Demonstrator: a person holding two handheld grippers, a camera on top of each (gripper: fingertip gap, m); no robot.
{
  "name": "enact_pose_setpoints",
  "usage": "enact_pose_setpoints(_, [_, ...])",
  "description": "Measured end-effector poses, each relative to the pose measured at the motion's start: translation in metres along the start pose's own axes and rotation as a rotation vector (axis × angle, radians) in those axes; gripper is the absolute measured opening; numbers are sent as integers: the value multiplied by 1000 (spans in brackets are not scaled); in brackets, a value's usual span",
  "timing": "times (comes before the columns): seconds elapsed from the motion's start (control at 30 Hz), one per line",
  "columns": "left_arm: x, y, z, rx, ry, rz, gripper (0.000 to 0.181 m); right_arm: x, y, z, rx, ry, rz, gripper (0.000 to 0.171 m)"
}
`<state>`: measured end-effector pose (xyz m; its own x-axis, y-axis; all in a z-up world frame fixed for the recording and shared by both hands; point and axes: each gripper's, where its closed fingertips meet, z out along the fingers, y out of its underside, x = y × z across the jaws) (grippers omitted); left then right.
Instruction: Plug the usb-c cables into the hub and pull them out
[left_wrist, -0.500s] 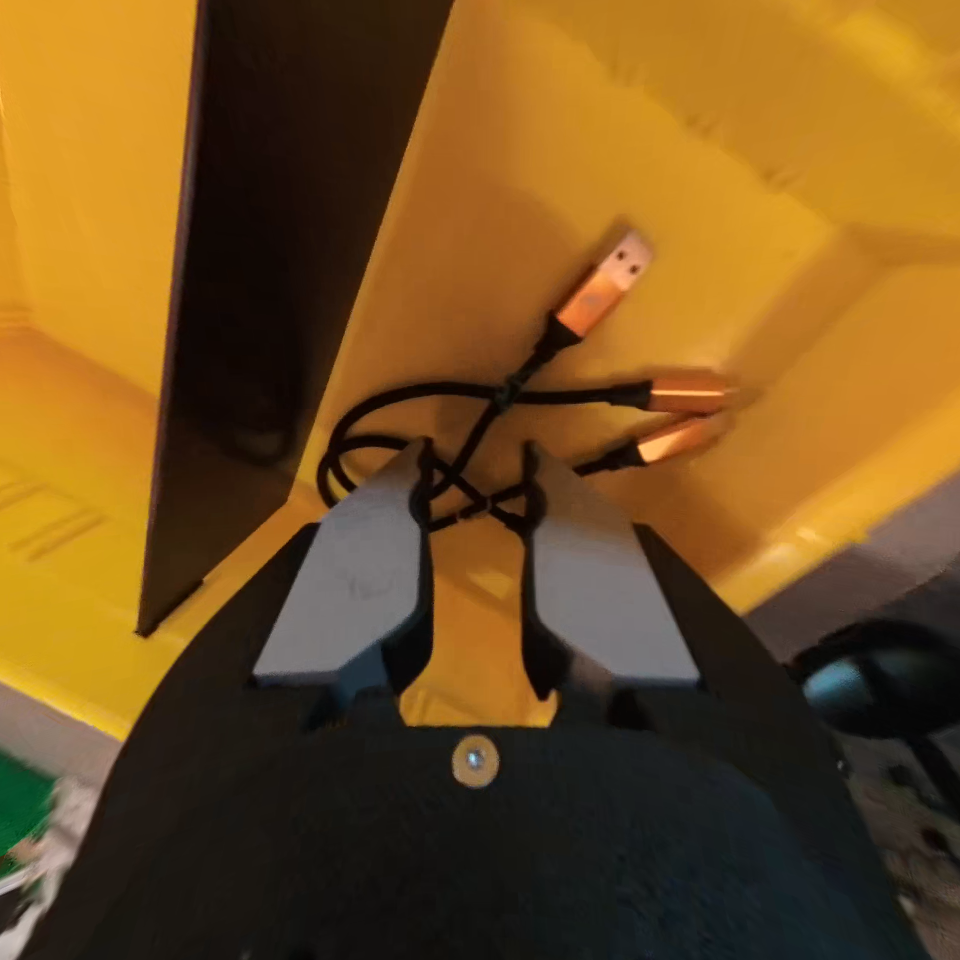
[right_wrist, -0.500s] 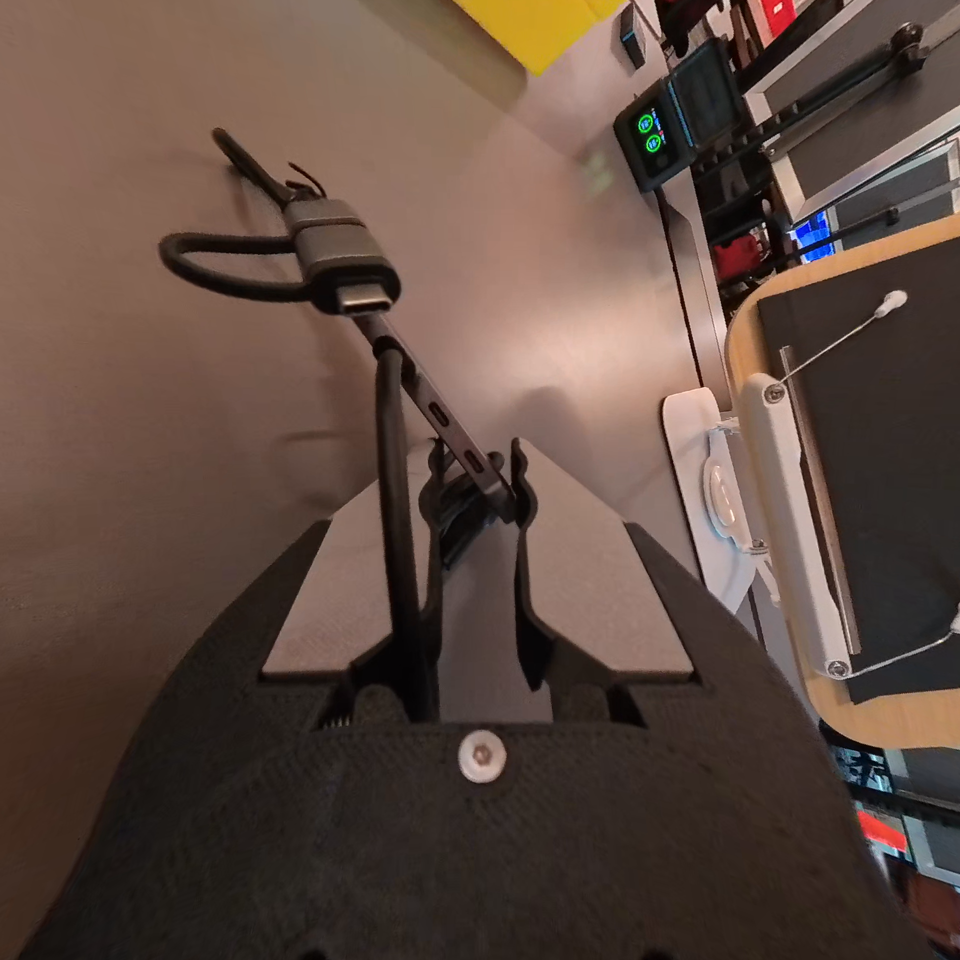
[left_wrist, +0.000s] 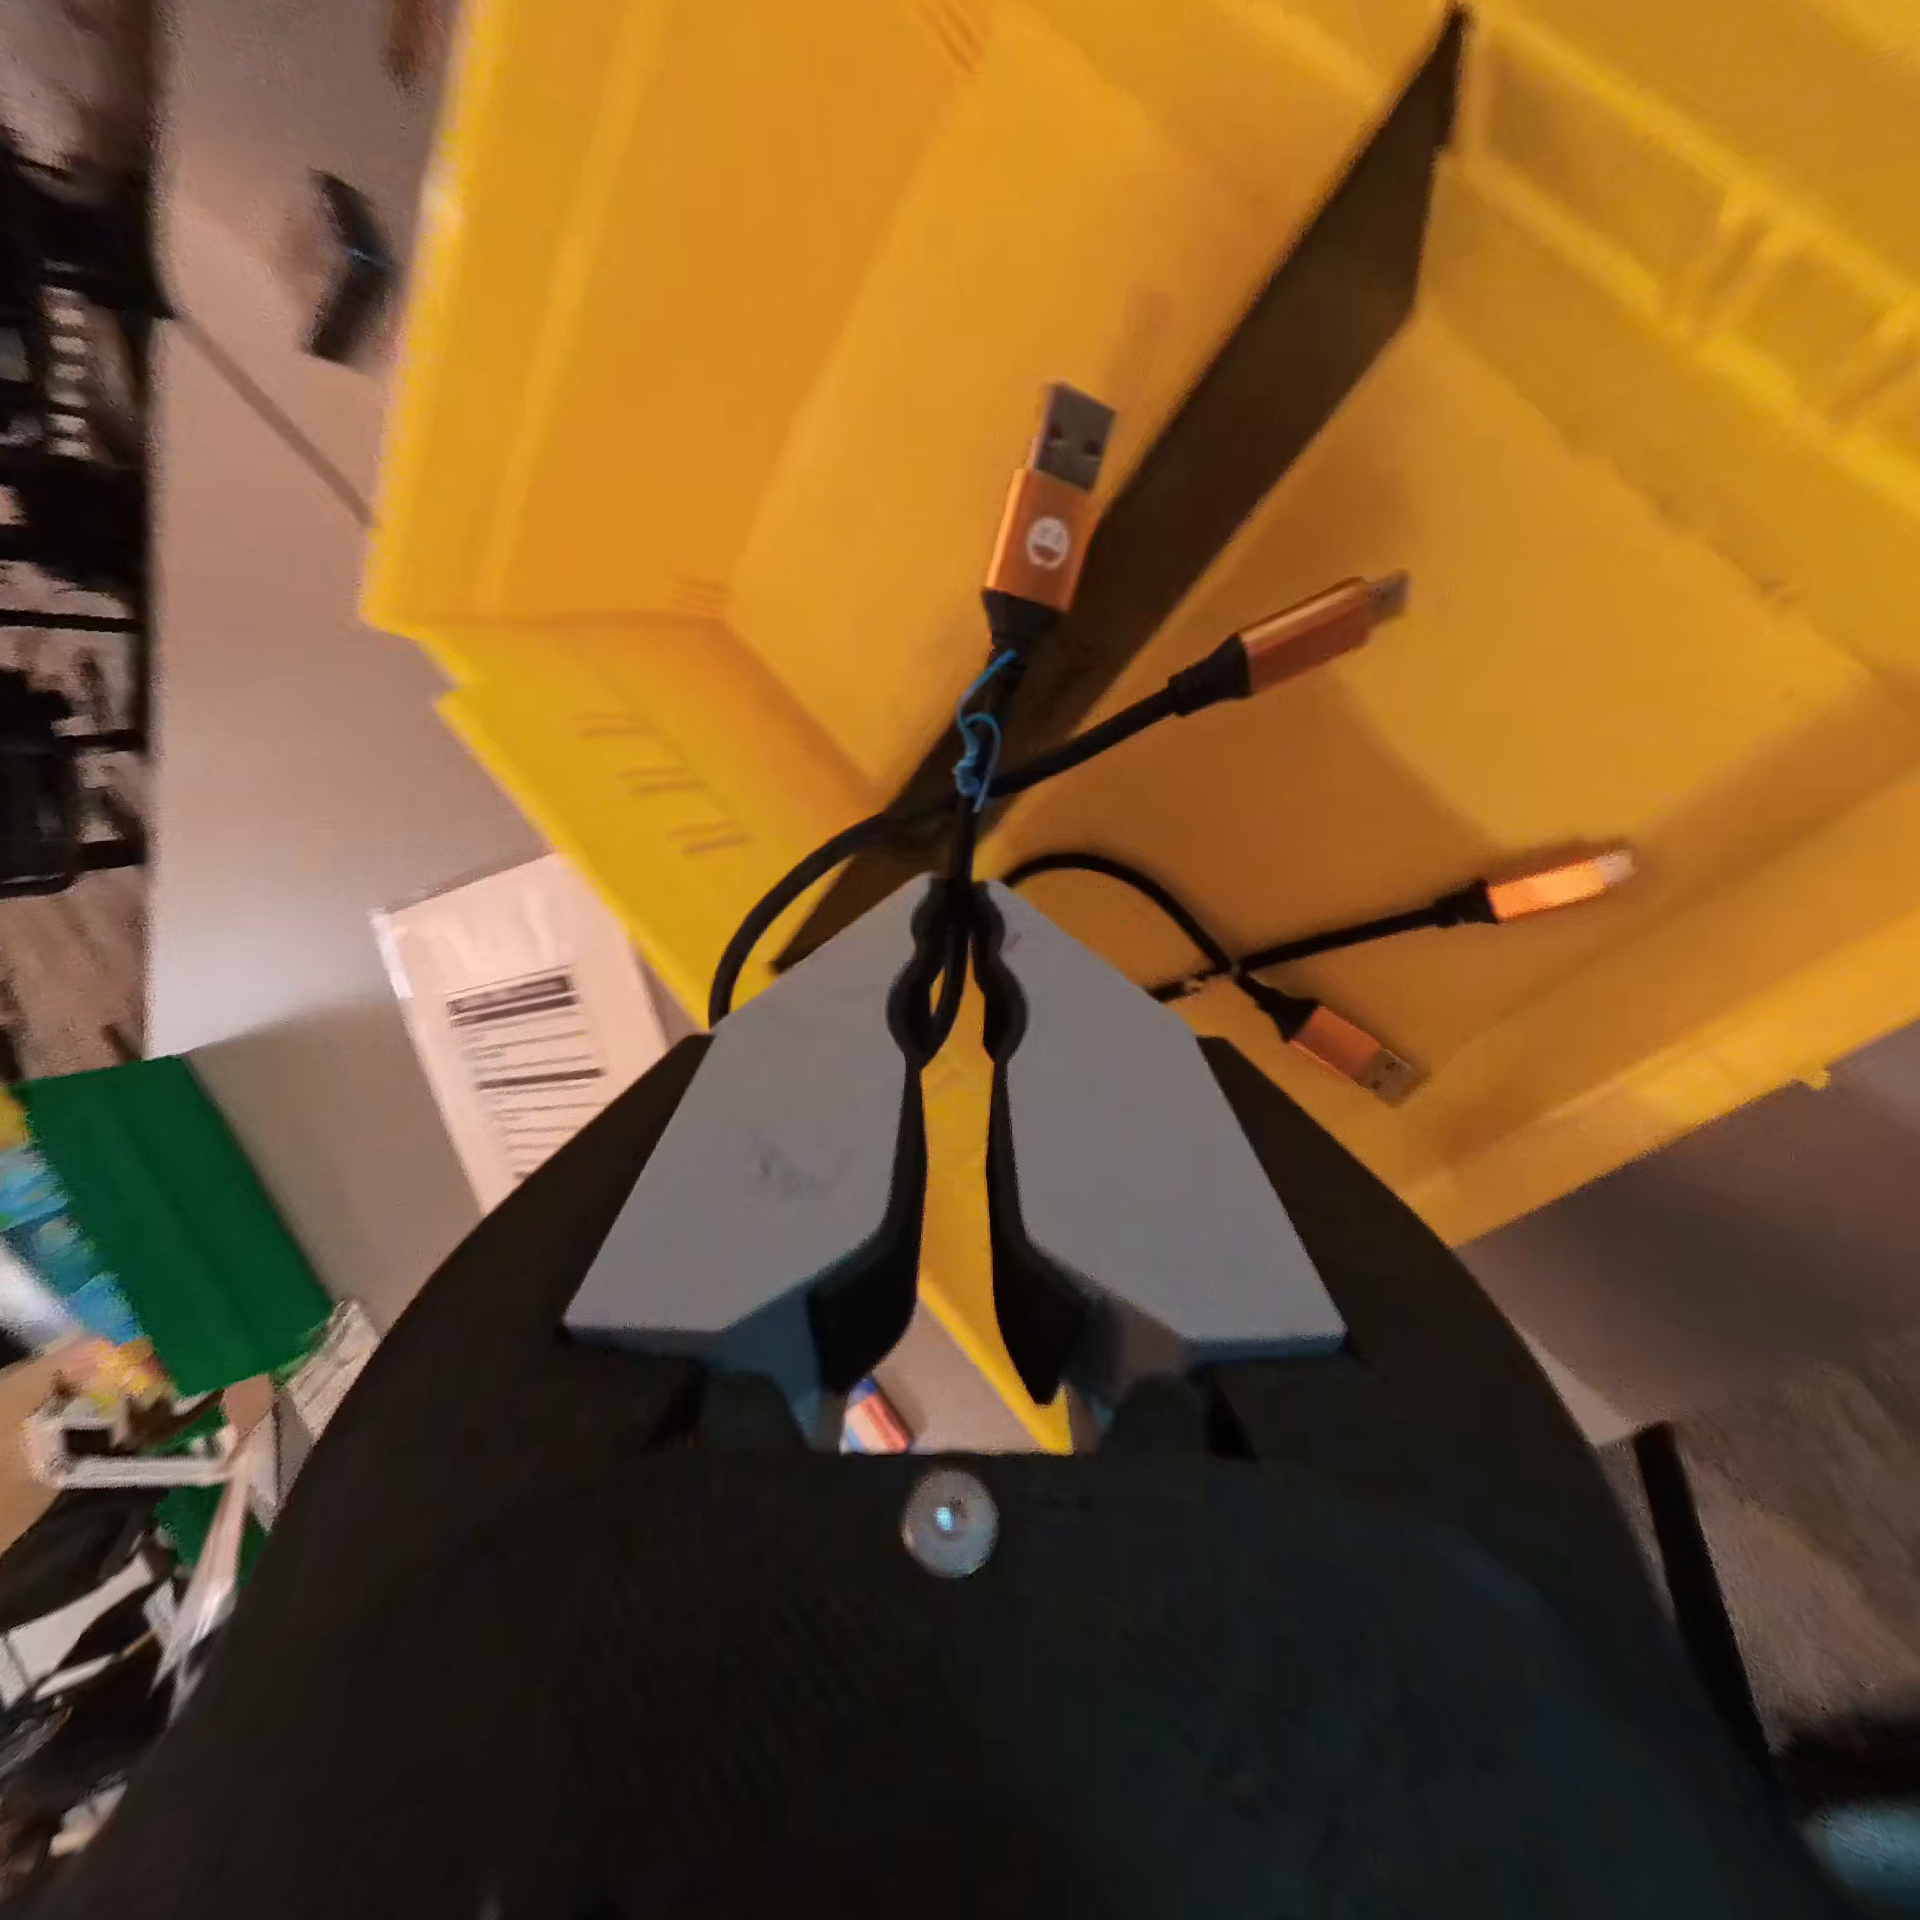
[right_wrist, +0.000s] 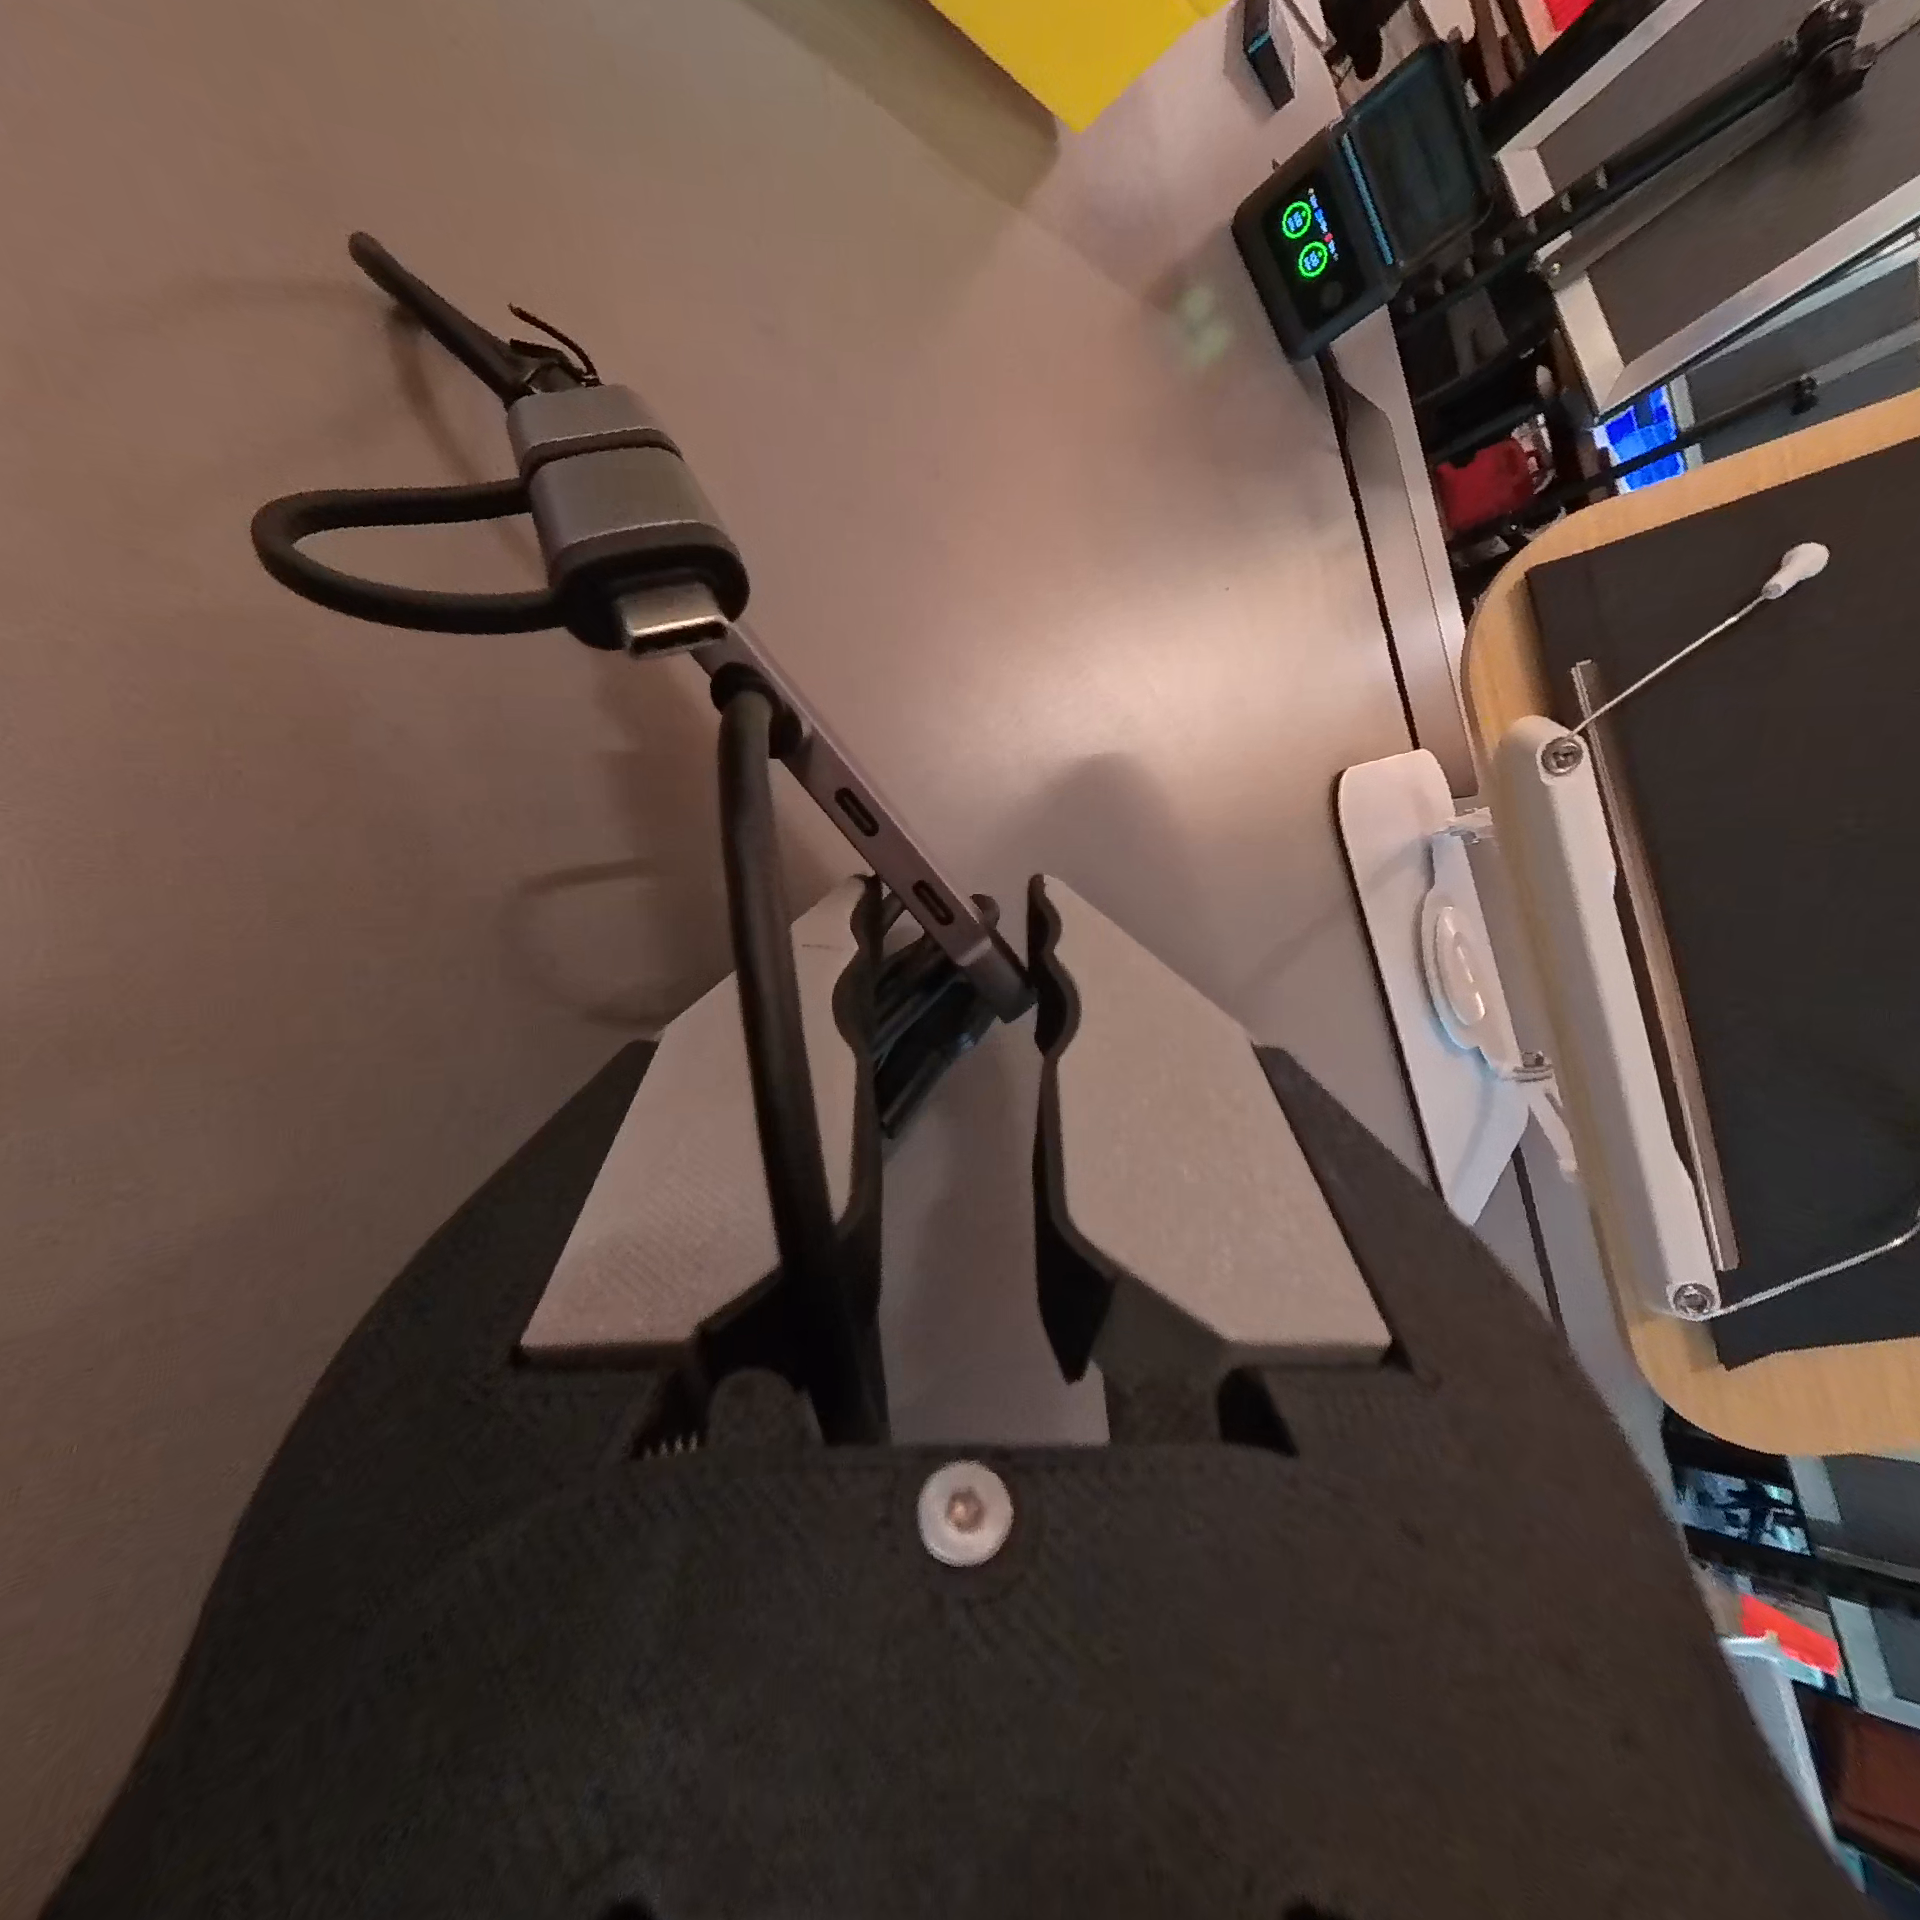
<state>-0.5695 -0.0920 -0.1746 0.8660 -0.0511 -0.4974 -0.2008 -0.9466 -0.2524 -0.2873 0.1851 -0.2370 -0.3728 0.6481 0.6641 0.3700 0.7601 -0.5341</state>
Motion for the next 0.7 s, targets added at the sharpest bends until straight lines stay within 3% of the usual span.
enact_pose_setpoints(0.33, [-24, -37, -60, 183, -334, -220, 1, 5, 5, -2, 0, 7, 71, 33])
enact_pose_setpoints(0.43, [-17, -55, -83, 311, -400, -326, 0, 8, 7, -6, 20, -13, 121, 51])
enact_pose_setpoints(0.57, [17, -101, -112, 506, -373, -355, 1, 8, 8, -14, 71, -56, 187, 76])
enact_pose_setpoints(0.7, [78, -171, -132, 752, -204, -371, 0, 6, 6, -20, 108, -83, 234, 86])
